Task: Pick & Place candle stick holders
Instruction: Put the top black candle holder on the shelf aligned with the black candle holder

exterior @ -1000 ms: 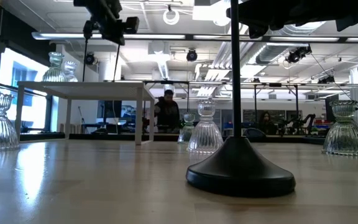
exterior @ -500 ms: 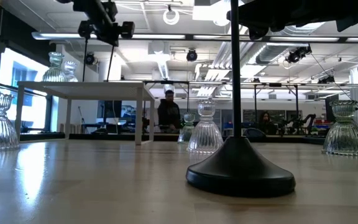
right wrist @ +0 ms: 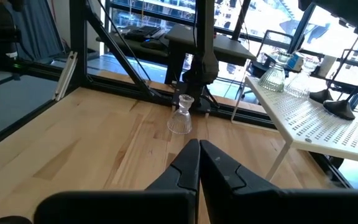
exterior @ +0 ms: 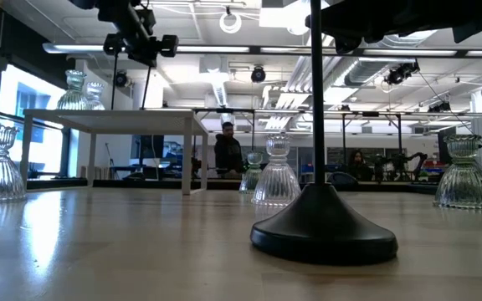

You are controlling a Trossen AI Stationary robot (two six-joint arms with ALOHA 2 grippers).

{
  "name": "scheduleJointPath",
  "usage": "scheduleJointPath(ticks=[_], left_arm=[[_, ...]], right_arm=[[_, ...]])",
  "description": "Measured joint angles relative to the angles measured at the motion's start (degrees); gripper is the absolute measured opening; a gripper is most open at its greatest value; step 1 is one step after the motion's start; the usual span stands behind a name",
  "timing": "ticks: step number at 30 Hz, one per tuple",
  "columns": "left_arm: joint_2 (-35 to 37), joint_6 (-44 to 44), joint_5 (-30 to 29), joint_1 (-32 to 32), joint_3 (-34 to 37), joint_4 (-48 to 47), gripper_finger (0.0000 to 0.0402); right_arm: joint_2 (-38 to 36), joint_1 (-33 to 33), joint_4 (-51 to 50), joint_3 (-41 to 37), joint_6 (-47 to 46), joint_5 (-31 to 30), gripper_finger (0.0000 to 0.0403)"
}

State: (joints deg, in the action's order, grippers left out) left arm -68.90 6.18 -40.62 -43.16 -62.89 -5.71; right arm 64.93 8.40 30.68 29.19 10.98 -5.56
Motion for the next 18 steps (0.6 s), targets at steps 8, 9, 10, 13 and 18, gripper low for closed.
scheduleJointPath(ticks=[8,9,10,13,18], left_arm=[[-0.01,-1.73,-0.13,-0.02,0.0,2.31,0.0013],[-0.01,-1.87,0.01,-0.02,0.0,2.38,0.0013],[-0.21,-1.87,0.38,-0.13,0.0,2.54,0.0013],[-0.47,-1.67,2.51,-1.41,0.38,2.67,0.0013],[-0.33,-1.24,1.18,-1.86,3.29,6.29,0.0014]], right_arm=[[0.02,0.0,0.0,0.0,0.01,0.0,0.0002],[0.02,0.0,0.0,0.0,0.0,0.0,0.0002],[0.02,0.0,0.0,0.0,0.01,0.0,0.0001],[0.02,0.0,0.0,0.0,0.02,0.0,0.0001],[0.02,0.0,-0.06,0.0,-0.01,0.11,0.0001]])
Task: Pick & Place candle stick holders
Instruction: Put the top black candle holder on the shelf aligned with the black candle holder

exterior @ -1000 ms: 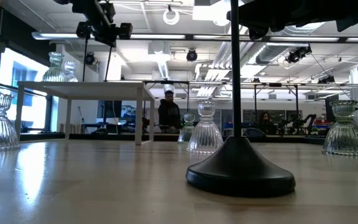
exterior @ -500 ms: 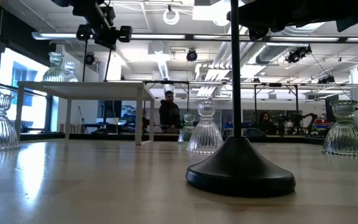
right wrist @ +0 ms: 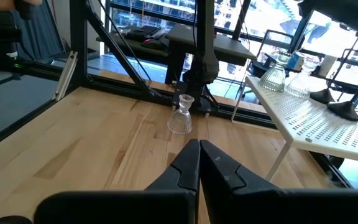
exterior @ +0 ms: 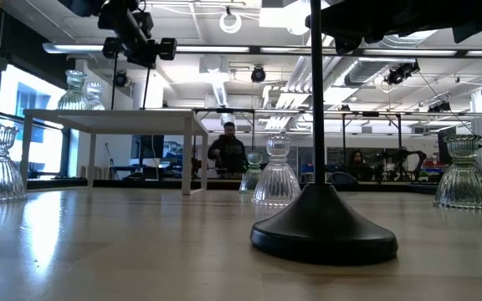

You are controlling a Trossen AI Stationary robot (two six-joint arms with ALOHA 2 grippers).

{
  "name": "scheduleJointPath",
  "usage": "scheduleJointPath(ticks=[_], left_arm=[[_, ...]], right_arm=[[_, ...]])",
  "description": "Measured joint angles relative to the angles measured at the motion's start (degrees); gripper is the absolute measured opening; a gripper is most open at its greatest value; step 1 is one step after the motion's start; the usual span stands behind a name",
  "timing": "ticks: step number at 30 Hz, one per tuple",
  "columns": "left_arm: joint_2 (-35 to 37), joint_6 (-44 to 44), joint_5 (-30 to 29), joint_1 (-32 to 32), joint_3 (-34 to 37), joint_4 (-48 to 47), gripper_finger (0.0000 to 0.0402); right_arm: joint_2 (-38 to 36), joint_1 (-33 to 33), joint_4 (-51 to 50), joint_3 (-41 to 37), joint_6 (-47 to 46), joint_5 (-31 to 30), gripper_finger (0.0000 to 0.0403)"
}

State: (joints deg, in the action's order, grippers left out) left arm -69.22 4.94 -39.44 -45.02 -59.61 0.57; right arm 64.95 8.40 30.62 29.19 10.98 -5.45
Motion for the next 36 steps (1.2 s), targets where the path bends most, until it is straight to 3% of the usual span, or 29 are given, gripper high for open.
scheduleJointPath(ticks=[19,28,36], left_arm=[[3.93,-0.82,0.58,0.02,0.93,-1.12,0.0015],[3.29,-0.43,2.39,-0.02,0.91,-1.79,0.0056],[3.18,-1.78,2.53,-0.57,0.91,-0.04,0.0059]], right_arm=[[-0.01,0.0,-0.23,0.0,0.01,0.04,0.0002],[-0.01,0.0,0.06,0.0,0.01,0.06,0.0001],[0.0,0.0,0.06,0.0,0.01,0.07,0.0001]])
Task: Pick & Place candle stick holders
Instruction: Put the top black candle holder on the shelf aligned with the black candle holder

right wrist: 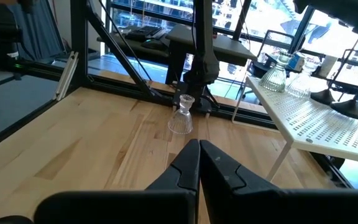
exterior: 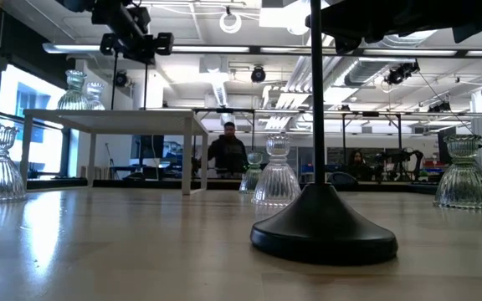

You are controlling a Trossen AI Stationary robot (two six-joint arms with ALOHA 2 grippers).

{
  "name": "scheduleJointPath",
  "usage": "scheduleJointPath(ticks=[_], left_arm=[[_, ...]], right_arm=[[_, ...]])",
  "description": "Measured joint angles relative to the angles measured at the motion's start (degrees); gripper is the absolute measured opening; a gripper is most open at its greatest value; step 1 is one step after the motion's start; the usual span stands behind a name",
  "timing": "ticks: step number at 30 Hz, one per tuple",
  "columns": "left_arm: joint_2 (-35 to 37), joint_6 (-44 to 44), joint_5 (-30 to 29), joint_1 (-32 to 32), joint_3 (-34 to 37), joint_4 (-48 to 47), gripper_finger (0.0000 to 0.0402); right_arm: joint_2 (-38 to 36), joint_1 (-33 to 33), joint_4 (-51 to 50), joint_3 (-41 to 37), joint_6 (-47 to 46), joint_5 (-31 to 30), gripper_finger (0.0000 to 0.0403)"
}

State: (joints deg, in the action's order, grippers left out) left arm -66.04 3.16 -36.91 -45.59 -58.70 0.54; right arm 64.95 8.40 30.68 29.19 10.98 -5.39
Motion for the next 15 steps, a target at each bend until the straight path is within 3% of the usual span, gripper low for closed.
scheduleJointPath(ticks=[15], left_arm=[[-0.74,0.07,0.61,-2.4,0.22,-0.64,0.006]], right_arm=[[0.0,0.0,-0.02,0.0,0.2,0.09,0.0001]])
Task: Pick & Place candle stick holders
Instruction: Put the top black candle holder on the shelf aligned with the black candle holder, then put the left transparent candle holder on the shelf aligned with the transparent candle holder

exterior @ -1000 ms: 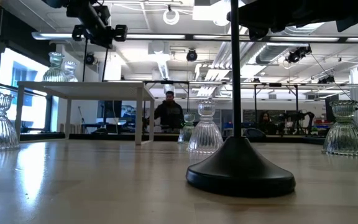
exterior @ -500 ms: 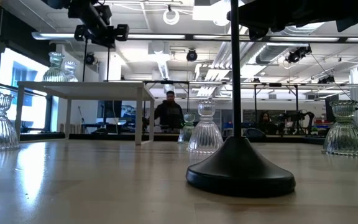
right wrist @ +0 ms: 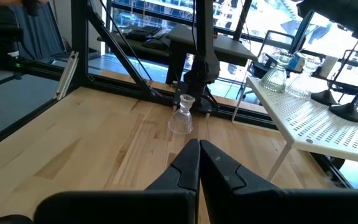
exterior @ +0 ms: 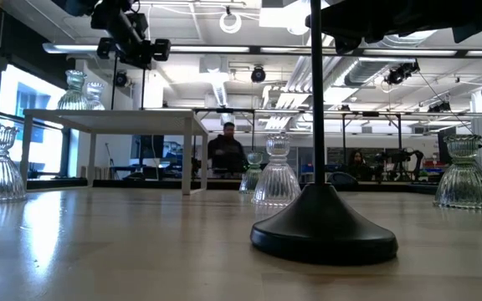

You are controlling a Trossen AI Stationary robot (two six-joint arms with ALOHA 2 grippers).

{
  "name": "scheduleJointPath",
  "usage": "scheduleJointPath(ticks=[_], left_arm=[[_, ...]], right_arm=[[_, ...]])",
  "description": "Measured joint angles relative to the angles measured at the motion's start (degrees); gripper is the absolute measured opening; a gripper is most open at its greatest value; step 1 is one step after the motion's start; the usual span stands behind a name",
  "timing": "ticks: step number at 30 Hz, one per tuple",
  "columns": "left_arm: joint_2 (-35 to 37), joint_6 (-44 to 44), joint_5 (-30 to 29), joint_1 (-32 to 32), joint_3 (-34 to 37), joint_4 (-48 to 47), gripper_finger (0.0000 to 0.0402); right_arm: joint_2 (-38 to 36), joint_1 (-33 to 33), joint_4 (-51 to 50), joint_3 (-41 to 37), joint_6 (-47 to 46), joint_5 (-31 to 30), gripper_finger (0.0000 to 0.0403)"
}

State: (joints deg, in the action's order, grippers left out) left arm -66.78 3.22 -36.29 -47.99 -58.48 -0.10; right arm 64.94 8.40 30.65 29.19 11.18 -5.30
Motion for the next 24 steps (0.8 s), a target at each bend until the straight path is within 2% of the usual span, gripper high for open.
scheduleJointPath(ticks=[7,18,24], left_arm=[[0.03,-1.34,0.02,0.0,0.02,-0.05,0.0074],[3.21,-1.47,2.65,0.13,0.11,-3.53,0.0187],[7.27,-1.46,5.13,0.11,0.11,-4.37,0.0206]], right_arm=[[-0.01,0.0,0.0,0.0,0.02,-0.04,0.0001],[-0.02,0.0,0.02,0.0,0.02,-0.07,0.0001],[-0.02,0.0,0.02,0.0,0.04,-0.07,0.0001]])
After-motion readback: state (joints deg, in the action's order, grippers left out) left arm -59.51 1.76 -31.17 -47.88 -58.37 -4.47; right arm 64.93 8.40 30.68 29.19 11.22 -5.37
